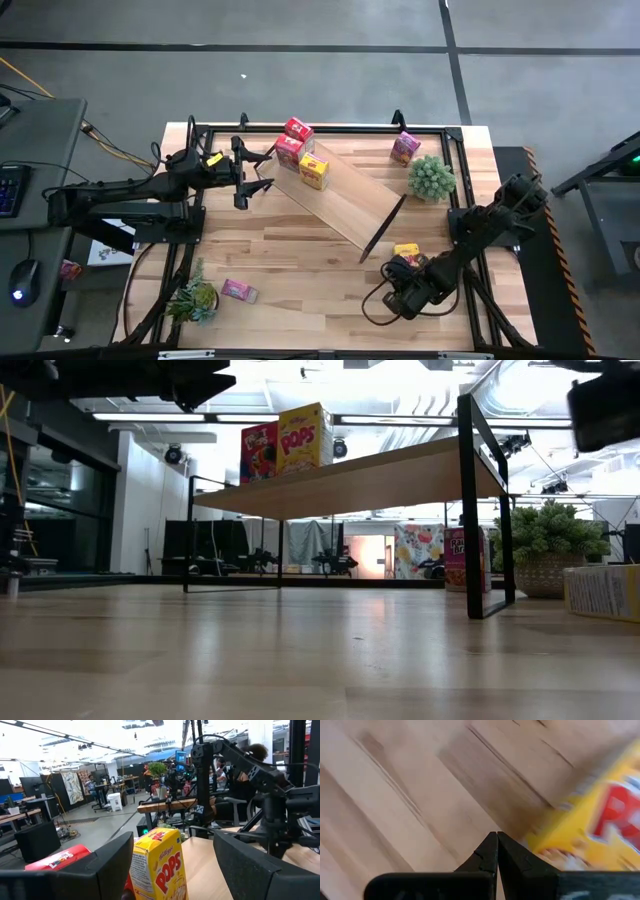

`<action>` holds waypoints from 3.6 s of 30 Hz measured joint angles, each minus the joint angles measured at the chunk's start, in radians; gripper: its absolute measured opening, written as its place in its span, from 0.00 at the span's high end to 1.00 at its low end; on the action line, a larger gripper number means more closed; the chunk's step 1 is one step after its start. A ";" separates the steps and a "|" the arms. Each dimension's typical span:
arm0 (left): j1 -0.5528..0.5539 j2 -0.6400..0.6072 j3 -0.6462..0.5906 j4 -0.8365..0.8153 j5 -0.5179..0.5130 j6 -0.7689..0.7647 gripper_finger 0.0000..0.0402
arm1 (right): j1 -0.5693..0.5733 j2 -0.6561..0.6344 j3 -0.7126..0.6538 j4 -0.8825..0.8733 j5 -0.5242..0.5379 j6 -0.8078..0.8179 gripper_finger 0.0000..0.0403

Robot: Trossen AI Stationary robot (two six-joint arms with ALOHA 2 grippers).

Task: Stack cereal on shelf
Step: Put the yellow cereal box on the shelf

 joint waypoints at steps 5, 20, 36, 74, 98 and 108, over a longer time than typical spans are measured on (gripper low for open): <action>0.000 0.000 0.000 -0.002 0.000 0.000 0.34 | 0.020 0.000 0.107 -0.268 -0.032 0.028 1.00; 0.000 0.000 0.000 -0.031 0.000 0.000 0.34 | 0.254 0.022 0.104 -0.373 0.143 0.496 1.00; 0.000 0.000 0.000 -0.030 0.000 0.000 0.34 | 0.320 0.073 0.088 -0.385 0.279 0.624 1.00; 0.000 0.000 0.000 -0.030 0.000 -0.021 0.34 | 0.320 0.113 0.088 -0.366 0.244 0.584 1.00; 0.000 0.000 0.000 -0.030 0.000 -0.025 0.34 | 0.374 0.115 0.087 -0.337 0.177 0.594 1.00; 0.000 0.000 0.000 -0.030 0.000 -0.025 0.34 | 0.374 0.114 0.087 -0.337 0.180 0.592 1.00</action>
